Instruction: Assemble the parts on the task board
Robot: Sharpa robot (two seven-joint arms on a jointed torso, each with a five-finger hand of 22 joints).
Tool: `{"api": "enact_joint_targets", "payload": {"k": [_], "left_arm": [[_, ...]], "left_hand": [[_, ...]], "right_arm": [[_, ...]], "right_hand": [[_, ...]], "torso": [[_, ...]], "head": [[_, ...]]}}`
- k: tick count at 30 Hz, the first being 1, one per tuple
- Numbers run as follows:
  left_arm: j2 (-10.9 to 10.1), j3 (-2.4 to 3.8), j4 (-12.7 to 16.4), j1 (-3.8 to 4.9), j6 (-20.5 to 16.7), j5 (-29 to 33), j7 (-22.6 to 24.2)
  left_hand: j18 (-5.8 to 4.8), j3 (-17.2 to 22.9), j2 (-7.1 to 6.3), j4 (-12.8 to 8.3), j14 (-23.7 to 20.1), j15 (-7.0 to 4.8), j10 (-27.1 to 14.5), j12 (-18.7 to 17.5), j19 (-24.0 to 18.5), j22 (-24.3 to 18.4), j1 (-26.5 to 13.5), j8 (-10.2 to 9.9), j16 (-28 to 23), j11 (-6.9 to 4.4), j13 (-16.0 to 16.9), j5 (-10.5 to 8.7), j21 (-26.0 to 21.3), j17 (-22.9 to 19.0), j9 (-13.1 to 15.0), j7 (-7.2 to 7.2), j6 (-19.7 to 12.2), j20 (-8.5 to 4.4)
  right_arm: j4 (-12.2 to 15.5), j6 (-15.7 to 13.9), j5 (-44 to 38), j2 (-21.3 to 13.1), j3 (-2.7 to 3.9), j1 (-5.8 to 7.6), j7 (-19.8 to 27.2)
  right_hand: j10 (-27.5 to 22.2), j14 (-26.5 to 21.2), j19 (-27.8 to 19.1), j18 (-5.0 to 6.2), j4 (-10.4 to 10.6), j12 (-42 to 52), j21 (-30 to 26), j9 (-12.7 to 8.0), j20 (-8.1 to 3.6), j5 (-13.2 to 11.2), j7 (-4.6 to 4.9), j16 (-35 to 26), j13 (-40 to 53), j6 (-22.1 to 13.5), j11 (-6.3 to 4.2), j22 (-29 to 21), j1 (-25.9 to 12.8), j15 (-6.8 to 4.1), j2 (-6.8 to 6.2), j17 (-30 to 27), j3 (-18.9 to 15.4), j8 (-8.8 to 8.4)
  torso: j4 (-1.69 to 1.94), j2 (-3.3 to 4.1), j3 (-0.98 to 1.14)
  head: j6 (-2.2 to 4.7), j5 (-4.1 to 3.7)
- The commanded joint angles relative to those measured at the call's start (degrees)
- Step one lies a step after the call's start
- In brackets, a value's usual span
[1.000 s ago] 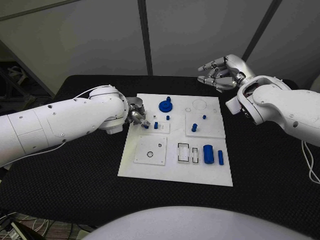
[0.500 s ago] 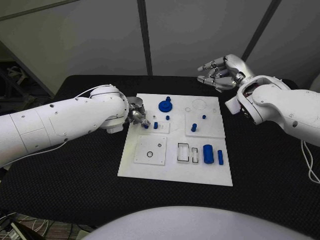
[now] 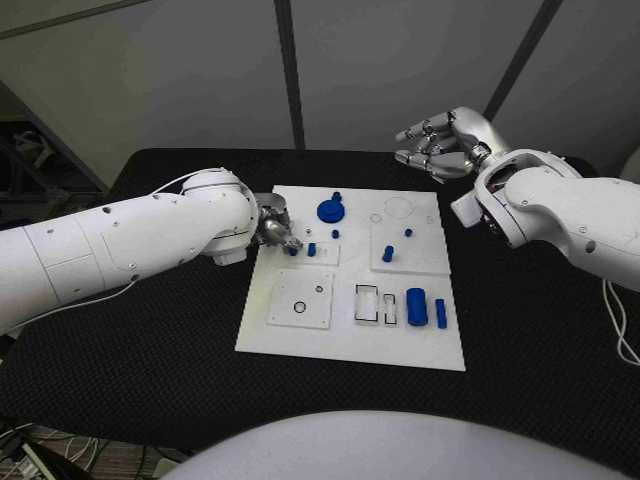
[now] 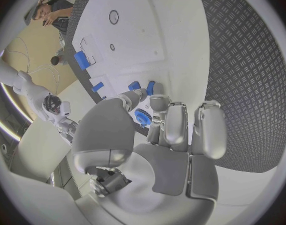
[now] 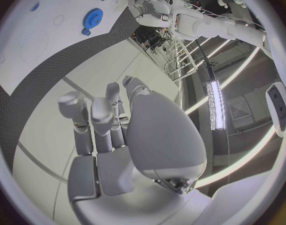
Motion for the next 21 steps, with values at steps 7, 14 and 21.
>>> {"api": "enact_joint_targets", "payload": {"k": [7,14,21], "left_arm": [[0.21,-0.08,-0.55,-0.07,1.01,-0.49,-0.23],[0.08,-0.06,-0.57,-0.08,0.23,-0.57,-0.15],[-0.12,0.02,-0.25,-0.09,-1.52,-0.59,-0.04]], "left_hand": [[-0.82,-1.76,-0.04,1.11,2.56,-0.07,0.01,0.45,0.52,10.38,-1.02,-0.49,0.32,0.39,0.39,0.03,0.33,0.11,-0.47,0.14,0.67,0.02],[-0.85,-5.63,-0.11,3.46,2.57,-0.05,0.10,0.77,0.62,10.53,-2.08,-0.63,0.32,0.40,0.85,0.10,0.34,0.14,-1.19,0.15,1.10,0.04],[-0.90,-8.87,0.22,5.64,2.57,-0.05,0.16,0.97,0.79,10.71,-2.66,-0.64,0.31,0.43,1.12,0.13,0.49,0.16,-1.66,0.18,1.42,0.02]], "right_arm": [[0.16,0.43,-0.14,-0.17,0.02,0.10,0.11],[0.15,0.45,-0.14,-0.17,0.02,0.10,0.14],[0.12,0.43,-0.14,-0.14,0.02,0.10,0.20]], "right_hand": [[-0.55,0.37,-0.39,0.64,-0.09,-0.05,-0.44,0.09,-0.10,0.19,0.08,-0.29,-0.19,-0.21,0.02,-0.13,-0.43,-0.09,-0.09,-0.09,0.29,-0.19],[-0.57,0.37,-0.43,0.65,-0.08,-0.07,-0.49,0.09,-0.10,0.19,0.09,-0.31,-0.21,-0.22,0.03,-0.19,-0.46,-0.08,-0.10,-0.10,0.29,-0.20],[-0.57,0.37,-0.43,0.65,-0.08,-0.07,-0.49,0.09,-0.10,0.19,0.09,-0.31,-0.21,-0.22,0.03,-0.19,-0.46,-0.08,-0.10,-0.10,0.29,-0.20]], "torso": [[0.01,-0.01,-0.01],[0.05,-0.02,-0.05],[0.02,0.00,-0.07]], "head": [[0.10,-0.15],[0.12,-0.18],[0.16,-0.16]]}}
